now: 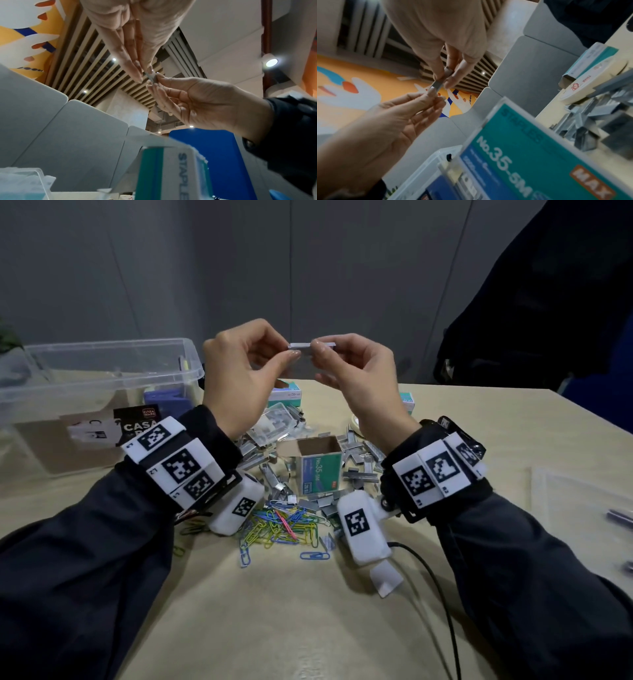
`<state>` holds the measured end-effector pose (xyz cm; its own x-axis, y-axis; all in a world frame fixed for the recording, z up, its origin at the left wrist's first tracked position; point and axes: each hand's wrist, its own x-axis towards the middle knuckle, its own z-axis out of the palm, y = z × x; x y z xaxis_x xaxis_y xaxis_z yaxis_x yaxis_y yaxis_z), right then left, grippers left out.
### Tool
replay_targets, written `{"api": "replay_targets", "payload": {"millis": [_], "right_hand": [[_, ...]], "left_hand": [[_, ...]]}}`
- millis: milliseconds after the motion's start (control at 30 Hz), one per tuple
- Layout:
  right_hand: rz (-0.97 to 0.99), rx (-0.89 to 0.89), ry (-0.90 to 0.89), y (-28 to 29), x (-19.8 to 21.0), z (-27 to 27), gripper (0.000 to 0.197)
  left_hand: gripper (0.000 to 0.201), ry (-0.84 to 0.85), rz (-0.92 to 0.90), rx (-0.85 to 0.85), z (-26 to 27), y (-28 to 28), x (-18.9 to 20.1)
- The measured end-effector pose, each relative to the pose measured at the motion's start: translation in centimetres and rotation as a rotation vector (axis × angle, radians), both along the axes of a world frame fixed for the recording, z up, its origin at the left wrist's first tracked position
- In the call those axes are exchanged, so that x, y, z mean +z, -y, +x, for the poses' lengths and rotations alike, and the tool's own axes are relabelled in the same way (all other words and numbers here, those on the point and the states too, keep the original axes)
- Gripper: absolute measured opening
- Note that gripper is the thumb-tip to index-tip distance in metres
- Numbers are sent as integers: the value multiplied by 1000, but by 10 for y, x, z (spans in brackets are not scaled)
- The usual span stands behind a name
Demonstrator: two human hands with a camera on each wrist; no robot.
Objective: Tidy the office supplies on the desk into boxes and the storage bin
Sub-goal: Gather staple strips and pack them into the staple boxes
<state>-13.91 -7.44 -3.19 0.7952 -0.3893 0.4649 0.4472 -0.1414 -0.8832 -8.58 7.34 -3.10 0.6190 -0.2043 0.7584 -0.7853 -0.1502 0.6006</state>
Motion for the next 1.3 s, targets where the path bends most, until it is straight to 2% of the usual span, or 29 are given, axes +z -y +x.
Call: {"api": "replay_targets", "payload": {"millis": [67,367,500,633,733,867,933,1033,1133,1200,1300], "right_hand": [[-33,-22,60,-3,-2,1,13],[-15,-55,229,-3,-3,-2,31],[-84,-1,172,4,3,-5,19],[-77,125,70,13,10,-5,23],[-78,157,43,16,11,-5,28],[-175,126,39,20,12,-5,33],[-349,41,80,24,13,-5,38],[-685,-76,106,28,17,-9,26],[-792,-31,10,32,22,-15,18],[-849,-22,-89,34,28,-20,16],[-948,-45,-200,38,41,-30,13]], "left_hand": [[9,-68,-53,-51,2,-1,1],[6,-243,-177,-217,0,1,2],[8,-414,-242,-314,-3,-3,8],[21,-615,-245,-469,-1,-11,13],[20,-619,-242,-500,-4,-10,13],[14,-588,-206,-451,-2,-10,12],[14,-613,-152,-443,1,-13,14],[24,-670,-41,-431,4,-17,16],[33,-681,125,-370,3,-18,16],[39,-634,354,-358,1,-16,15],[56,-521,791,-378,-7,-12,10]]}}
